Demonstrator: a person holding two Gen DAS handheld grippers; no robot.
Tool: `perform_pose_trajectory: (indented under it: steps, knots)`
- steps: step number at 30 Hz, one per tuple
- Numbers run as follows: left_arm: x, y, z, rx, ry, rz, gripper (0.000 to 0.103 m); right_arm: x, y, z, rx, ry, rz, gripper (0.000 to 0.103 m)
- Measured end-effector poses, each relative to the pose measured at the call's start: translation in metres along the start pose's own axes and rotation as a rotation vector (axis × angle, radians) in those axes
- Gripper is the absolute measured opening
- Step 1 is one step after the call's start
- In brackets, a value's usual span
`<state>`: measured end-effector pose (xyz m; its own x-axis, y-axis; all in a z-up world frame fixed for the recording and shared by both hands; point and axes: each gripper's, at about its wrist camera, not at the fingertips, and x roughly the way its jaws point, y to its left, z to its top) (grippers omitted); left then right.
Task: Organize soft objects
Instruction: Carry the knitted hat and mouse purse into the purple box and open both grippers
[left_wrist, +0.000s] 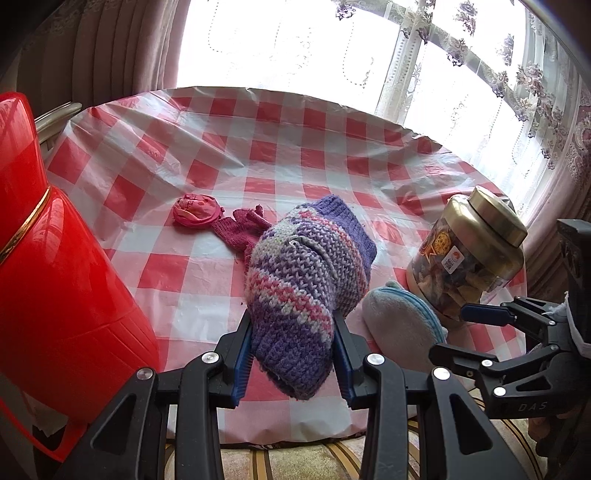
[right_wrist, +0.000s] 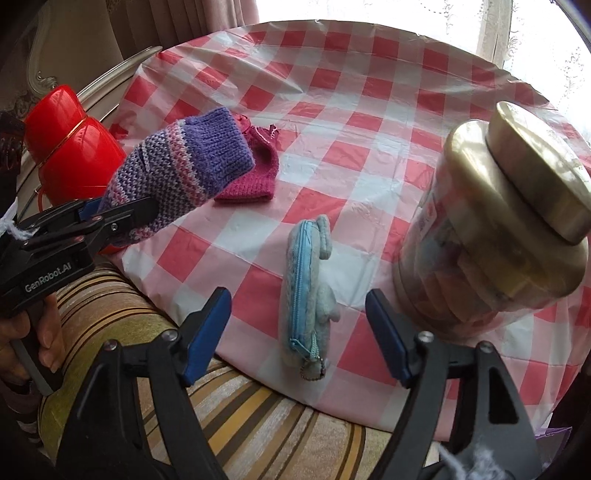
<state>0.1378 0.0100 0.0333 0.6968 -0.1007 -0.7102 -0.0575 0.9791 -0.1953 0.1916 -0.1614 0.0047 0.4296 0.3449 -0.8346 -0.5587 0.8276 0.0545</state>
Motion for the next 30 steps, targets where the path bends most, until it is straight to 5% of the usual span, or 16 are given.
perform_pose_trajectory:
  steps: [1, 2, 3, 4, 18, 30]
  knots:
    - [0.0, 0.0, 0.0, -0.001, 0.0, -0.001, 0.039, 0.008, 0.0, 0.001, -0.005, 0.015, -0.007, 0.07]
    - [-0.001, 0.0, 0.0, -0.003, 0.0, -0.003, 0.039, 0.017, 0.0, 0.001, -0.007, 0.043, -0.012, 0.044]
    - [-0.002, -0.001, -0.001, -0.004, -0.001, -0.005, 0.039, 0.025, -0.001, -0.001, -0.004, 0.077, -0.019, 0.03]
    - [-0.003, -0.002, -0.001, -0.004, -0.003, -0.007, 0.039, 0.028, -0.003, -0.003, 0.003, 0.087, -0.02, 0.023]
    - [-0.033, -0.039, -0.006, 0.019, -0.016, -0.103, 0.039, -0.099, -0.048, -0.04, 0.173, -0.152, 0.005, 0.02]
    - [-0.039, -0.154, -0.021, 0.2, 0.058, -0.303, 0.039, -0.201, -0.166, -0.164, 0.44, -0.211, -0.218, 0.02]
